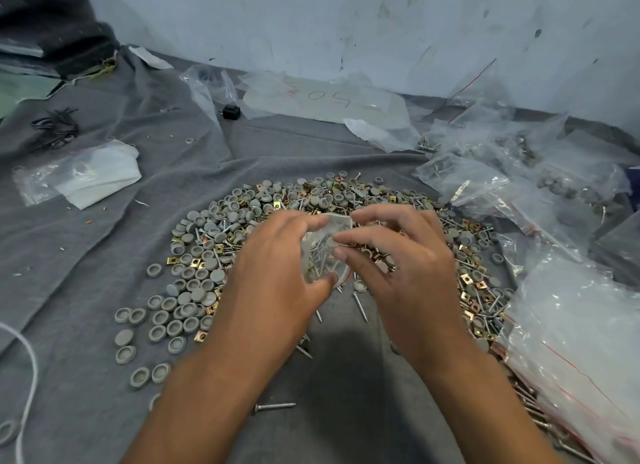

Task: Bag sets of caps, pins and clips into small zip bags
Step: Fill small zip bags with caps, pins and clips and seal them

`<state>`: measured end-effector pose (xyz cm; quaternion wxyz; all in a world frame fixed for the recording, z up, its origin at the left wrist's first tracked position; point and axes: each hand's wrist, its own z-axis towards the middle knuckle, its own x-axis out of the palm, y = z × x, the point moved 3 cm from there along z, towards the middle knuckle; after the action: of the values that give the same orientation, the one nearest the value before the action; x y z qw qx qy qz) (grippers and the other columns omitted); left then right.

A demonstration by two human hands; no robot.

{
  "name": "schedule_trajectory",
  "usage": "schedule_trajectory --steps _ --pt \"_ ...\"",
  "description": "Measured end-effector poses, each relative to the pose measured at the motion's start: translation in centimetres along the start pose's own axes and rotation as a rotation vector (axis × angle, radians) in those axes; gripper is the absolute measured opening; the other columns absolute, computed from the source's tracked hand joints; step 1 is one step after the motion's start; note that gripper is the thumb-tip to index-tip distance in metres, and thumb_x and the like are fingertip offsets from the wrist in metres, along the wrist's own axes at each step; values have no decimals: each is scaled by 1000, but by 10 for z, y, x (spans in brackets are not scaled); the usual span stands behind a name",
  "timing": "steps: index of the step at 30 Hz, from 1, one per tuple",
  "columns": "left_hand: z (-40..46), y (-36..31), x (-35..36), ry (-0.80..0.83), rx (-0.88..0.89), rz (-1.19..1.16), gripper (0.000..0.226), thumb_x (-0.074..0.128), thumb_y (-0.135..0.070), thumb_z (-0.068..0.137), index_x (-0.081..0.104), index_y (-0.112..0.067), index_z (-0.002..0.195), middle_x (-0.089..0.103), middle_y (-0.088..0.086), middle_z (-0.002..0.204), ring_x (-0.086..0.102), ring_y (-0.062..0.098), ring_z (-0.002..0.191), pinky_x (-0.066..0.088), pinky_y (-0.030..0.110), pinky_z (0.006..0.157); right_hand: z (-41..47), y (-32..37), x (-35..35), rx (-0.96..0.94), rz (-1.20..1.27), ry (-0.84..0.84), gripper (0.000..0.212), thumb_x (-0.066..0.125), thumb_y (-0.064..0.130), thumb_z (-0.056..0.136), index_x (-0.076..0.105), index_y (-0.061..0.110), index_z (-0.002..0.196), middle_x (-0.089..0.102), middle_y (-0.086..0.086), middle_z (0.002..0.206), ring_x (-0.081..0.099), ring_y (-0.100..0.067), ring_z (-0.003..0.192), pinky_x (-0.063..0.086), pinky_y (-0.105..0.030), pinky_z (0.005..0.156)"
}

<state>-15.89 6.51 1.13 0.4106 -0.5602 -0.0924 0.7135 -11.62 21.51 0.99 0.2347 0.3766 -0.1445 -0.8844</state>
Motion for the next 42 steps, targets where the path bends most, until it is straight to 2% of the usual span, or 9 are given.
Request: schedule_trajectory --steps 3,6,9,15,18,24,32,38,42 --pt "0 -1 1 -11 -1 -22 57 82 -25 73 62 -29 127 56 -17 115 49 4 91 43 26 86 -1 0 9 36 -48 107 26 74 38 85 78 26 108 60 5 120 45 -14 107 32 -12 93" --pt "-1 -1 -1 0 -8 -15 62 85 -29 71 60 -31 129 53 -20 113 50 3 92 43 25 87 4 -9 -4 163 87 26 19 70 40 87 73 30 103 59 9 111 52 -11 107 36 -15 94" --pt "-2 1 -3 3 -20 -10 68 86 -32 71 57 -35 132 47 -25 112 48 0 92 37 20 87 6 -37 -32 315 80 -7 5 64 43 91 64 38 89 60 17 95 56 0 87 44 -22 77" --pt "-2 -2 -4 5 -29 -12 69 85 -32 71 56 -35 133 45 -25 112 46 0 91 37 21 88 -15 -76 -38 484 -212 662 12 70 37 92 64 44 85 61 21 94 51 7 83 37 -14 67" --pt "-2 -2 -4 5 -31 -8 69 85 -32 71 56 -35 133 45 -25 112 46 -1 91 35 20 87 -23 -74 -31 472 -278 833 22 81 39 83 65 41 98 59 20 96 52 2 87 48 -25 75" --pt "-2 -1 -3 14 -37 -12 68 82 -34 72 54 -36 134 44 -26 112 46 0 93 36 22 90 -27 -73 -25 518 -389 777 31 81 37 82 60 42 105 64 21 87 58 -2 84 54 -34 74" --pt "-2 -2 -2 19 -41 -19 68 81 -34 73 53 -36 135 45 -25 113 47 1 95 38 24 90 -26 -70 -22 466 -430 760 23 61 31 93 64 39 114 66 14 102 62 -14 94 56 -38 81" --pt "-2 -1 -3 17 -41 -14 68 82 -34 74 53 -36 135 44 -26 114 47 0 95 38 23 91 -30 -68 -22 421 -390 794 23 72 35 91 63 40 112 55 15 110 56 -12 104 52 -35 88" --pt "-2 -2 -3 16 -36 -13 66 81 -34 74 54 -36 134 44 -26 112 47 1 94 39 24 90 -30 -66 -19 397 -401 764 15 69 35 94 62 38 107 54 17 103 56 -10 98 53 -33 84"
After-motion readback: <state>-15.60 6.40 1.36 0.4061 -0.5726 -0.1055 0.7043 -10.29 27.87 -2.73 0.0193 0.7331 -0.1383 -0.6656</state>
